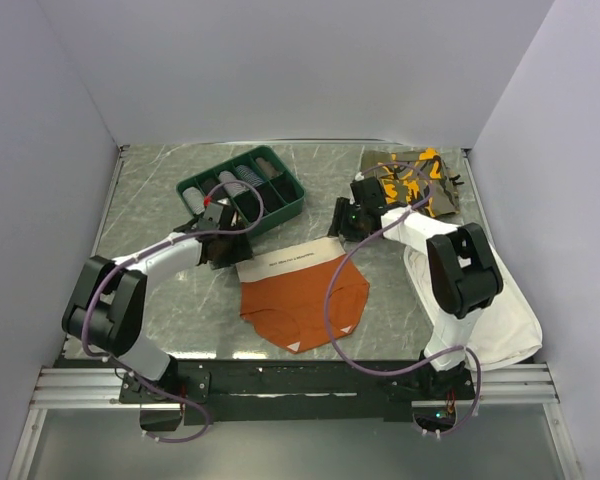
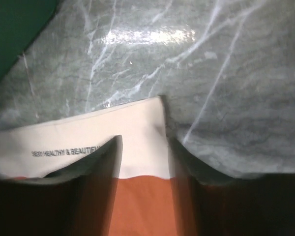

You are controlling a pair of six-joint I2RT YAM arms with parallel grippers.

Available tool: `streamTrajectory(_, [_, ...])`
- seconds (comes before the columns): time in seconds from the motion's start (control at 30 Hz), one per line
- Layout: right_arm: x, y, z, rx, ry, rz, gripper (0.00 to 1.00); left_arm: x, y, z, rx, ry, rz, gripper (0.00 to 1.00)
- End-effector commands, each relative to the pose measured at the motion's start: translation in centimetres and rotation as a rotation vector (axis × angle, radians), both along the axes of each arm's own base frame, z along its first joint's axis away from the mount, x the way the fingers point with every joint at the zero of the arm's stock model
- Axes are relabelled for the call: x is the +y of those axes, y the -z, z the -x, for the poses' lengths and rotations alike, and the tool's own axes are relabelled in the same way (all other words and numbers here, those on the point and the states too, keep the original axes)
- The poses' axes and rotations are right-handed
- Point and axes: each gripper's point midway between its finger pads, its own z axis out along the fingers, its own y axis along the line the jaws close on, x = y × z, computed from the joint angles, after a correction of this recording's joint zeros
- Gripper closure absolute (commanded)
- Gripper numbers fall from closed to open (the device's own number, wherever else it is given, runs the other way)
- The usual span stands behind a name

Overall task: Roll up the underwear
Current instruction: Flatten out the underwear at the center of the board.

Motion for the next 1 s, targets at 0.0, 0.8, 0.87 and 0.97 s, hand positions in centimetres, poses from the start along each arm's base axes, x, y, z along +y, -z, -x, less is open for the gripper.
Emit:
streamTrajectory(0.0, [-0.9, -3.8, -1.1, -0.107, 0.023, 0.027, 0.19, 1.6, -2.9, -0.6, -0.100, -0.060, -0.038, 0.21])
streamTrajectory(0.8, [4.9, -1.8, 10.7, 0.026, -0.231, -0.193, 0.91, -3.8, -1.7, 7.6, -0.017, 0.100, 0.423, 0.60])
streamTrajectory(0.87, [5.2, -1.3, 11.2, 0.039, -0.234, -0.186, 0.91, -3.7, -0.8, 7.9, 0.011, 0.085, 0.412, 0.62])
streamTrajectory(0.97, [5.2, -0.4, 11.7, 0.060, -0.222, -0.169, 0.91, -3.1, 0.5, 8.7, 0.050, 0.064, 0.386, 0.65])
